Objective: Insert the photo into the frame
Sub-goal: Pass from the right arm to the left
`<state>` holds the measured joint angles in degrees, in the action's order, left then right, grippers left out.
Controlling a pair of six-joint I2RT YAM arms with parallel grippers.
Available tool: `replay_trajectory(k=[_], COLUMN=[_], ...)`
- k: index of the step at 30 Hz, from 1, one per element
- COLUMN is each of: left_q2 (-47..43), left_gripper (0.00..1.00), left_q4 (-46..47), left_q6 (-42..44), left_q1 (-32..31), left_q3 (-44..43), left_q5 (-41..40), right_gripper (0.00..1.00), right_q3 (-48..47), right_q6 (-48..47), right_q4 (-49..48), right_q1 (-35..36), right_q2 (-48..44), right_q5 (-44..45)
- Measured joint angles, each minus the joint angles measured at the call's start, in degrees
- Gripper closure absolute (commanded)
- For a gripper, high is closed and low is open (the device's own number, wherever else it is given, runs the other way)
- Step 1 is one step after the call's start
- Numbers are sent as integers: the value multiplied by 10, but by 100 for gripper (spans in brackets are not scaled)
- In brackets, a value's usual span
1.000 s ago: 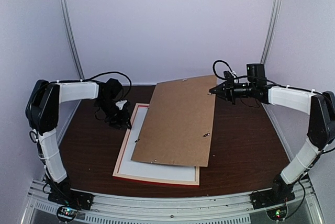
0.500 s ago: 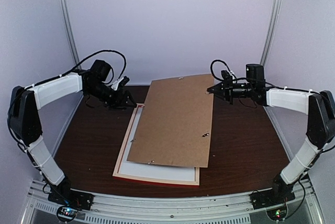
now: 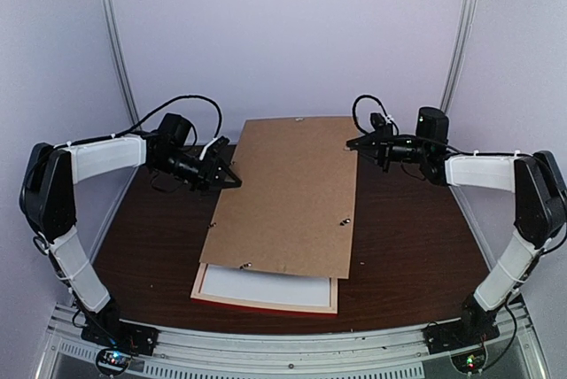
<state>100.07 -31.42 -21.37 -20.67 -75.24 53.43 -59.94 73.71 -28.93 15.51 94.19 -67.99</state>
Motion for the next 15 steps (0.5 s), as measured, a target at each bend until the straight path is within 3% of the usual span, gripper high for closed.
replay_trajectory(k=[9, 15], left_q2=[0, 0], left_gripper=[73, 82], left_q4=[31, 31], left_q6=[-25, -38], left_q1=[2, 7], left_q3=[11, 14], left_q5=[63, 80], right_gripper=[100, 100], right_q3=[4, -12], right_q6=[9, -90], right_q4=[-24, 78], right_q1=[-1, -2], right_q2=[17, 17], right_q5=[-2, 7])
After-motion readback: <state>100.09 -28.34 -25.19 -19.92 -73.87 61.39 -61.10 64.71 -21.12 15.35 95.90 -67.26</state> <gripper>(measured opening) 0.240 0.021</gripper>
